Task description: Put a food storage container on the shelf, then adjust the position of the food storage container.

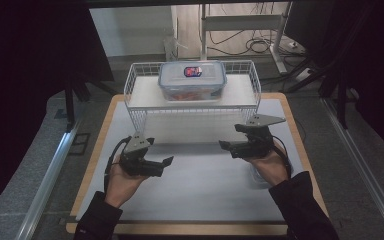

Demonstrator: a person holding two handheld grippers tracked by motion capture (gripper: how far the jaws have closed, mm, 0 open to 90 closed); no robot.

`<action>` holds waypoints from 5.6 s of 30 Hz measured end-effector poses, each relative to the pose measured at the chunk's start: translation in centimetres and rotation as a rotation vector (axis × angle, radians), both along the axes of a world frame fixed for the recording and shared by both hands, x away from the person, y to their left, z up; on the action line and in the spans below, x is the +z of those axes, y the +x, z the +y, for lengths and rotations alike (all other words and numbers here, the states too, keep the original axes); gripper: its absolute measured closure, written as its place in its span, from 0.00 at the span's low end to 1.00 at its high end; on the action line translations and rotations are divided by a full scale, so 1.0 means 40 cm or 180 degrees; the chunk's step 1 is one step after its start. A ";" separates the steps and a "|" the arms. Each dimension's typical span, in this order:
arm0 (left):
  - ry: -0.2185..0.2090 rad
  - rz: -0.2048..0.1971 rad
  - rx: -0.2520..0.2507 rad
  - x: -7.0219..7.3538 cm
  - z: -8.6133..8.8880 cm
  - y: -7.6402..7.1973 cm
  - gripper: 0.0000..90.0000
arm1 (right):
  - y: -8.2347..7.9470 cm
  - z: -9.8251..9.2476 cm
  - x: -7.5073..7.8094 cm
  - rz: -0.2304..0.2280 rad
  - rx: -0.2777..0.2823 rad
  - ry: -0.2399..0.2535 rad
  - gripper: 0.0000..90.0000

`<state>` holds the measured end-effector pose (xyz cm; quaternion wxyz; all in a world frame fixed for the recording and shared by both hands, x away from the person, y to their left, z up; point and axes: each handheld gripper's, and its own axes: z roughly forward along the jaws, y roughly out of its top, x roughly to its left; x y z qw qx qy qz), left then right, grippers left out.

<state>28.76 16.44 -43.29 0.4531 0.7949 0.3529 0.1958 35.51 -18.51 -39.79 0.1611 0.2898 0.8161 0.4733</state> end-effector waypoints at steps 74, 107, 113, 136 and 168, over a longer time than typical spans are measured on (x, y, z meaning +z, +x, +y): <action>0.0371 0.0064 0.0175 -0.207 0.010 -0.125 0.04 | -0.065 -0.341 -0.156 0.0207 -0.1227 -0.0324 1.00; 0.0342 0.0153 0.0188 -0.213 0.009 -0.115 0.04 | -0.047 -0.333 -0.207 0.0696 -0.1244 -0.0452 1.00; 0.0345 0.0162 0.0180 -0.214 0.006 -0.115 0.04 | -0.054 -0.270 -0.217 0.0803 -0.1021 -0.0470 1.00; 0.0390 0.0110 0.0169 -0.213 -0.001 -0.116 0.10 | -0.081 -0.057 -0.234 0.0796 -0.0333 -0.0452 1.00; 0.0342 0.0281 0.0033 -0.223 0.023 -0.097 0.06 | -0.124 -0.012 -0.239 0.0498 0.0022 -0.0678 0.54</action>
